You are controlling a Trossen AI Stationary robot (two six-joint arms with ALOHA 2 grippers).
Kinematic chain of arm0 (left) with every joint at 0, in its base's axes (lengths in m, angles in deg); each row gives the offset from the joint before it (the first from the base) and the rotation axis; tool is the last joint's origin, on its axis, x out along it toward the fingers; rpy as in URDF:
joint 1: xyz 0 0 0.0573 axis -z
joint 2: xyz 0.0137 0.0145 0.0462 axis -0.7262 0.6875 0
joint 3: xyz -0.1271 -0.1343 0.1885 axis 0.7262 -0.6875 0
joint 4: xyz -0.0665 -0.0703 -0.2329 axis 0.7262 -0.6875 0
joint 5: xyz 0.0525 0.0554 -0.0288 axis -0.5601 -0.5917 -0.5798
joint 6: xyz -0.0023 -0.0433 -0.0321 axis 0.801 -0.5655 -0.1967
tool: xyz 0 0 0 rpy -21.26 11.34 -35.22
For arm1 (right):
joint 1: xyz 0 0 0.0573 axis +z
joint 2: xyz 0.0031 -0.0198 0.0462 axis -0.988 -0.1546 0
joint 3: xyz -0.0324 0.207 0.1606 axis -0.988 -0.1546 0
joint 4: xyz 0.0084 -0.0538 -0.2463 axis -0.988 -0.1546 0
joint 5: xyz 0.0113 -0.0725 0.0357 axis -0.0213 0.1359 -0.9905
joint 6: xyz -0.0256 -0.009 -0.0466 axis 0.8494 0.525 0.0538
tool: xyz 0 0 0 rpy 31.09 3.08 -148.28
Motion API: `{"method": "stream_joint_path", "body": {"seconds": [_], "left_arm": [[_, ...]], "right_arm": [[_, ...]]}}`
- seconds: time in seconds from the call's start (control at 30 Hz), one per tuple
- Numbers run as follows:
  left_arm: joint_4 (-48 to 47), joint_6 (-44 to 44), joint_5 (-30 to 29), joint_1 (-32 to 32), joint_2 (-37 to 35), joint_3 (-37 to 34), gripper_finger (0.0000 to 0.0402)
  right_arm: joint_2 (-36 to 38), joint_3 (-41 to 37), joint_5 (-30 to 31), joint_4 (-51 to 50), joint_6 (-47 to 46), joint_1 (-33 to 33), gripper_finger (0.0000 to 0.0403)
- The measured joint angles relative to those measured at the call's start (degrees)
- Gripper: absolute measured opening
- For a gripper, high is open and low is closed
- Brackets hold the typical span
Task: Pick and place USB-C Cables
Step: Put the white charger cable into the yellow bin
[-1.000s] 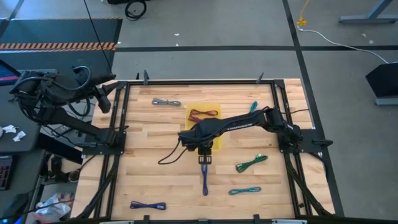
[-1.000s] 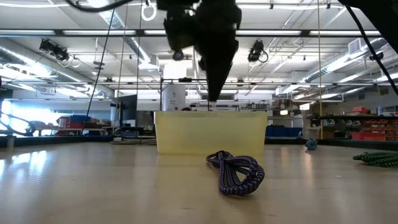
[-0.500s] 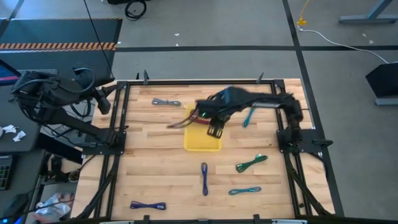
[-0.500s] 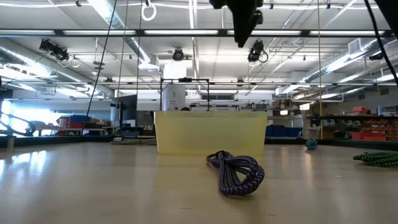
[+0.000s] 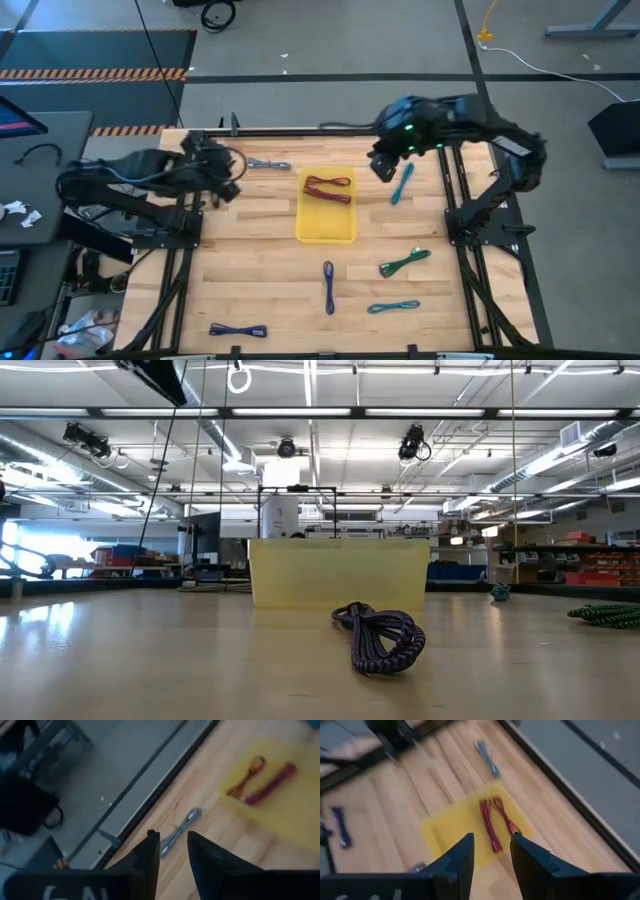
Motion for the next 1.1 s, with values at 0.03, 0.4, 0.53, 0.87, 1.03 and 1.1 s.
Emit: {"method": "stream_joint_path", "body": {"seconds": [0.03,0.4,0.53,0.87,1.03,1.1], "left_arm": [[3.1,-2.2,0.0,-1.5,0.1,-2.0,0.0104],[42.2,5.7,23.8,-16.9,0.9,-22.2,0.0103],[53.5,11.6,34.9,-21.6,4.6,-24.9,0.0103],[32.3,37.3,36.5,-30.8,22.6,-12.5,0.0126],[19.7,52.4,39.0,-35.8,32.0,-3.4,0.013],[19.6,56.5,42.3,-38.0,35.2,-1.2,0.013]], "right_arm": [[1.0,0.0,0.0,1.1,0.5,0.3,0.0132],[8.0,0.0,-5.2,6.3,11.5,4.0,0.0133],[9.1,0.0,-6.7,6.2,16.5,3.8,0.0132],[10.5,0.0,-7.6,6.0,19.5,1.8,0.0131],[10.6,0.0,-7.6,8.3,19.3,0.5,0.0131],[10.4,0.0,-7.6,10.4,19.3,0.1,0.0131]]}}
